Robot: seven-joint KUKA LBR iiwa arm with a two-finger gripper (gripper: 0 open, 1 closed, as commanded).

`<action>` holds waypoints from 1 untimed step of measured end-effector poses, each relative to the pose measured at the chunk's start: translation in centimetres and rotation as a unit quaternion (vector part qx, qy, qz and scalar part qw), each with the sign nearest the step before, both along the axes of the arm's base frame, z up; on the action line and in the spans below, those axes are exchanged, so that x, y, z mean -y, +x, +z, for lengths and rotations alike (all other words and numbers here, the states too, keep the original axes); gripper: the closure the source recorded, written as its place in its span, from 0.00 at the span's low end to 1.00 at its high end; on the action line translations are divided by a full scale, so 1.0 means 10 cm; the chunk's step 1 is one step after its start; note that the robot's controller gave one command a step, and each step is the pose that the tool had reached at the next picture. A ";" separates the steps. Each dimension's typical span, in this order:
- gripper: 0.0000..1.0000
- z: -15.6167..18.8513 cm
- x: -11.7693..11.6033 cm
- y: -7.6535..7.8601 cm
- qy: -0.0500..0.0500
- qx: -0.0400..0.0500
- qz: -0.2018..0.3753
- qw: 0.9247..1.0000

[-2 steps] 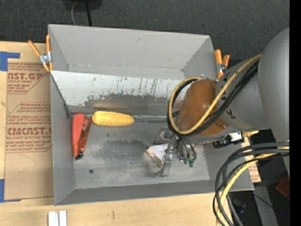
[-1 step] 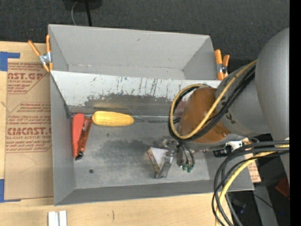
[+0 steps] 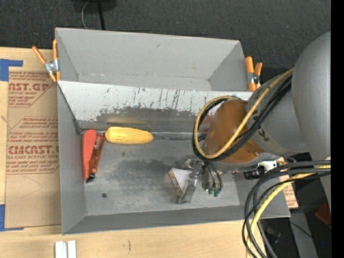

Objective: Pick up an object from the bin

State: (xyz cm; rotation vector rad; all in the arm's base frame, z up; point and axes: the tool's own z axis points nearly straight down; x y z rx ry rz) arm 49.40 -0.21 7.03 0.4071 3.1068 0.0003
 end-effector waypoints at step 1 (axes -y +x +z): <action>1.00 1.58 0.11 0.07 0.000 0.003 -0.038 0.999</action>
Offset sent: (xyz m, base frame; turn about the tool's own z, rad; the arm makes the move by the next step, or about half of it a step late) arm 0.0000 0.0000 0.0000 0.0000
